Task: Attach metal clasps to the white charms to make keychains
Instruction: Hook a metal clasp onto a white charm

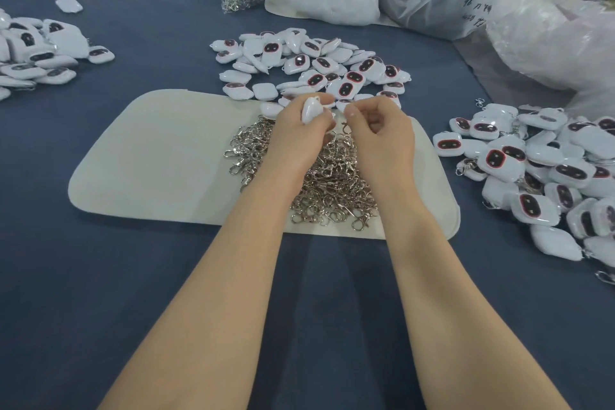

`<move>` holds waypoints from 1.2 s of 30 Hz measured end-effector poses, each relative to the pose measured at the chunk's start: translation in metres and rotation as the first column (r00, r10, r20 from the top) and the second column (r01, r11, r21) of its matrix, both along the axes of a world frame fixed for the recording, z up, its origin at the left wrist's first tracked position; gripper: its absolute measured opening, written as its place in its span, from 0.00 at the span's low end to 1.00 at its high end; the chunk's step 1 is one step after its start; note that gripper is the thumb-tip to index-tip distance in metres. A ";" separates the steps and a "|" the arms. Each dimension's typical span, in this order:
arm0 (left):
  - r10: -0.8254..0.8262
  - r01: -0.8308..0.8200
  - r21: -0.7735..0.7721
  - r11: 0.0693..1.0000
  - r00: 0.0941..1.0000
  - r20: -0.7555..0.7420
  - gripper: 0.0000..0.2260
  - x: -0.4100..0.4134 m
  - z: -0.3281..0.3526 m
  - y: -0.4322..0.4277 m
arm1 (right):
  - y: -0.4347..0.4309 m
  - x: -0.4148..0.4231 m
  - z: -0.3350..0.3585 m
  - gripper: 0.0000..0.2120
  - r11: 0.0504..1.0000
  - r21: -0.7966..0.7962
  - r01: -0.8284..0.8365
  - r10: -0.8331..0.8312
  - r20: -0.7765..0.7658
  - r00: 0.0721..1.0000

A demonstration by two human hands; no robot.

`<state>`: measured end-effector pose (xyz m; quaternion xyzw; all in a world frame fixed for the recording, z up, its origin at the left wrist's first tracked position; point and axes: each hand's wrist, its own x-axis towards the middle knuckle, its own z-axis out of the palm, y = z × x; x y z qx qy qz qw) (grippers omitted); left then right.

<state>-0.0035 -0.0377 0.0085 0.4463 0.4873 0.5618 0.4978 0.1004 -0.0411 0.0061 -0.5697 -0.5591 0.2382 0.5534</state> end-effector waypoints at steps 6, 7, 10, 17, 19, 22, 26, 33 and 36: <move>0.092 -0.038 0.169 0.985 0.942 -0.324 0.06 0.002 -0.001 -0.003 | 0.002 -0.001 -0.003 0.08 0.998 -0.050 -0.024 0.026 0.041 0.999; 0.106 -0.036 0.194 0.980 0.925 -0.365 0.04 0.002 -0.002 -0.003 | 0.002 -0.001 -0.004 0.07 0.999 -0.047 -0.023 0.027 0.085 0.996; 0.138 -0.026 0.244 0.969 0.879 -0.456 0.01 0.003 -0.003 -0.003 | 0.002 0.000 -0.006 0.05 0.999 -0.031 -0.010 0.016 0.185 0.983; 0.127 -0.011 0.224 0.975 0.852 -0.508 0.05 0.003 -0.004 -0.001 | 0.001 -0.001 -0.004 0.05 1.000 0.003 -0.025 0.025 0.117 0.993; 0.116 -0.012 0.210 0.978 0.864 -0.489 0.06 0.003 -0.005 -0.002 | 0.000 -0.002 -0.003 0.06 0.999 0.023 -0.032 0.030 0.086 0.996; 0.107 -0.022 0.189 0.982 0.885 -0.453 0.05 0.004 -0.004 -0.002 | -0.002 -0.004 -0.001 0.08 0.997 0.056 -0.043 0.040 0.048 0.998; 0.096 -0.018 0.175 0.984 0.890 -0.446 0.04 0.003 -0.005 -0.001 | -0.003 -0.005 -0.001 0.08 0.997 0.063 -0.033 0.030 0.054 0.998; 0.086 -0.011 0.171 0.985 0.898 -0.432 0.05 0.002 -0.005 -0.001 | -0.003 -0.005 0.000 0.08 0.997 0.076 -0.024 0.023 0.010 1.000; 0.096 -0.039 0.152 0.988 0.916 -0.389 0.03 0.001 -0.004 -0.001 | -0.002 -0.005 0.000 0.13 0.999 0.036 -0.037 0.039 -0.046 0.998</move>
